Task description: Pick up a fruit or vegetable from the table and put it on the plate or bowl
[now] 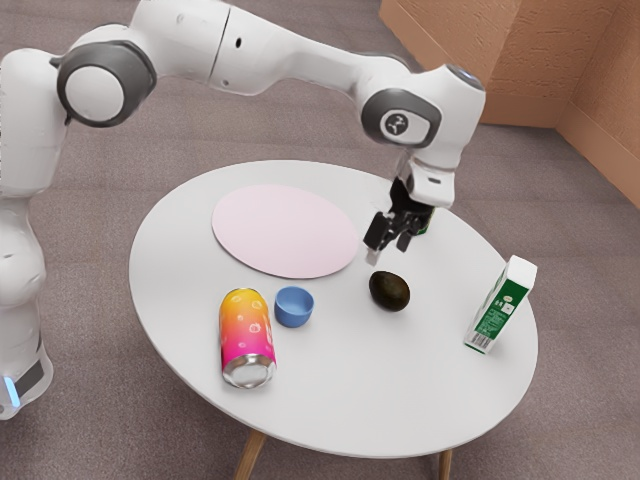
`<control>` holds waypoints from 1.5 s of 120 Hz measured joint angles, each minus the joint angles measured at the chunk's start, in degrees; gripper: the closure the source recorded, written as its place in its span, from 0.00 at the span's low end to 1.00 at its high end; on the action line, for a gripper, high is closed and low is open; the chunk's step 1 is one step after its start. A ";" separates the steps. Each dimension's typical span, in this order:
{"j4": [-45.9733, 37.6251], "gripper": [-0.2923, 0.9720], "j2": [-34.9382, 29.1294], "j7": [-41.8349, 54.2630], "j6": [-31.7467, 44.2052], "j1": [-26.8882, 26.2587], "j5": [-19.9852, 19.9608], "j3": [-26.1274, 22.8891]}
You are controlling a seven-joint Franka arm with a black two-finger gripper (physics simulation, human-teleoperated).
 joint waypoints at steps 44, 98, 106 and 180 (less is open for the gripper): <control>2.87 0.23 3.39 -1.26 0.79 -0.22 1.55 0.16; 3.65 0.23 7.48 -2.20 1.13 -0.95 3.49 0.17; 3.65 0.23 8.02 -2.30 1.22 -0.95 3.56 0.17; 3.22 0.23 12.12 -2.88 2.25 -1.45 4.84 0.19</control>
